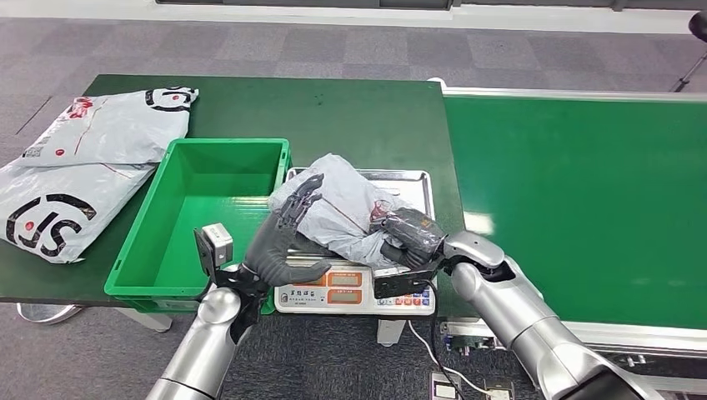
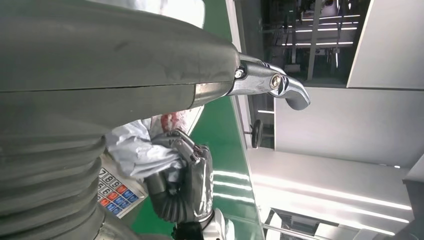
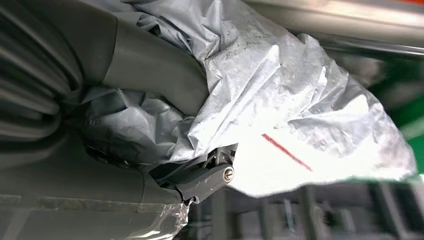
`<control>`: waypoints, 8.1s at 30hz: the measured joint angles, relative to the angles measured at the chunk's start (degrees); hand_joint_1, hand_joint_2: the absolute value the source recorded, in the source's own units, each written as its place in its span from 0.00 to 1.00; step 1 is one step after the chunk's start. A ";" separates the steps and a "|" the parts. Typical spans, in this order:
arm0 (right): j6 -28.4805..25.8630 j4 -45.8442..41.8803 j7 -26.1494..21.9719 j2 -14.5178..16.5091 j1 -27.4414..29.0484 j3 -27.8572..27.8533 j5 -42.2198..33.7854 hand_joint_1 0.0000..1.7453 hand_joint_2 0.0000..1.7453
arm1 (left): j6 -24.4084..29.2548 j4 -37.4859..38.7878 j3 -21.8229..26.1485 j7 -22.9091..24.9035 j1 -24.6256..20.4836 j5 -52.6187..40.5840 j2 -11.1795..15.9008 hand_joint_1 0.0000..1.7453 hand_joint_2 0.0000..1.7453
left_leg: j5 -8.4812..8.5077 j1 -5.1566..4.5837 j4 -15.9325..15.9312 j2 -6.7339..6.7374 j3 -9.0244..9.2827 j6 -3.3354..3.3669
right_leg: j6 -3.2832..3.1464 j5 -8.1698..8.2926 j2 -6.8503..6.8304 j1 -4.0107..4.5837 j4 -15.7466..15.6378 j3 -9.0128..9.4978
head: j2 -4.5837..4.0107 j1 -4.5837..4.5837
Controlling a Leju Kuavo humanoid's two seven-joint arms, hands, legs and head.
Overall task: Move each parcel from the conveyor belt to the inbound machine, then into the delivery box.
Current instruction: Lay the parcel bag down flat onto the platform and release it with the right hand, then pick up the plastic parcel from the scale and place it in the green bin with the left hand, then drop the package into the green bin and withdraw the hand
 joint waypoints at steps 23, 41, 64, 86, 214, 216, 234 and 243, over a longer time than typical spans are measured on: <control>-12.37 -13.02 6.14 -1.90 7.52 0.45 -2.09 0.00 1.00 | -0.03 0.02 -0.21 0.00 0.01 -0.01 0.02 0.00 1.00 | -0.04 -0.01 0.00 0.01 -0.02 0.00 | 0.00 -0.01 0.01 -0.01 0.00 -0.02 | 0.00 0.01; -10.44 -17.73 -2.79 -1.43 11.15 -4.99 -18.15 0.00 1.00 | 0.25 0.75 -0.25 0.00 0.00 -0.01 0.02 0.00 1.00 | -0.04 0.00 0.00 0.02 -0.02 0.00 | 0.00 -0.01 0.01 0.00 0.00 -0.02 | 0.00 0.01; 7.73 -30.47 -10.08 4.17 18.11 -19.70 -49.01 0.00 1.00 | 8.49 4.87 -6.10 0.00 -2.44 -3.98 0.36 0.00 1.00 | -0.04 -0.01 0.00 0.02 -0.01 0.00 | 0.00 -0.01 0.02 -0.01 0.00 -0.02 | 0.00 0.01; 6.74 -32.96 -10.02 6.14 19.63 -22.65 -48.81 0.00 1.00 | 17.06 11.94 -11.92 0.18 -6.54 -11.01 0.16 0.00 1.00 | -0.03 -0.01 0.00 -0.01 -0.01 0.01 | 0.00 -0.01 -0.03 -0.01 -0.01 -0.03 | 0.00 0.00; 5.46 -40.75 -5.92 10.30 28.44 -31.40 -43.90 0.00 1.00 | 49.88 25.23 5.79 22.28 -18.88 -42.13 3.06 0.00 1.00 | -0.02 0.01 -0.03 0.38 0.16 -0.04 | -0.10 0.13 0.23 0.01 -0.01 0.01 | 0.00 0.02; 5.48 -41.25 -5.75 10.30 28.88 -31.44 -43.76 0.00 1.00 | 56.89 24.76 6.20 23.01 -18.73 -46.16 3.09 0.00 1.00 | -0.02 0.01 -0.04 0.38 0.15 -0.04 | -0.11 0.13 0.23 0.01 -0.01 0.01 | 0.00 0.02; 4.89 -40.70 -5.46 10.30 28.09 -31.44 -44.07 0.00 1.00 | 57.71 17.05 17.18 12.20 -15.00 -44.76 -0.05 0.00 1.00 | -0.02 0.01 -0.04 0.34 0.14 -0.03 | -0.11 0.12 0.21 0.01 -0.01 0.03 | 0.00 0.02; 4.33 -39.30 -5.73 10.30 26.29 -31.44 -44.07 0.00 1.00 | 43.96 12.99 17.00 1.90 -12.32 -28.66 -1.07 0.00 1.00 | -0.03 0.01 -0.04 0.34 0.13 -0.03 | -0.11 0.11 0.22 0.01 -0.01 0.01 | 0.00 0.01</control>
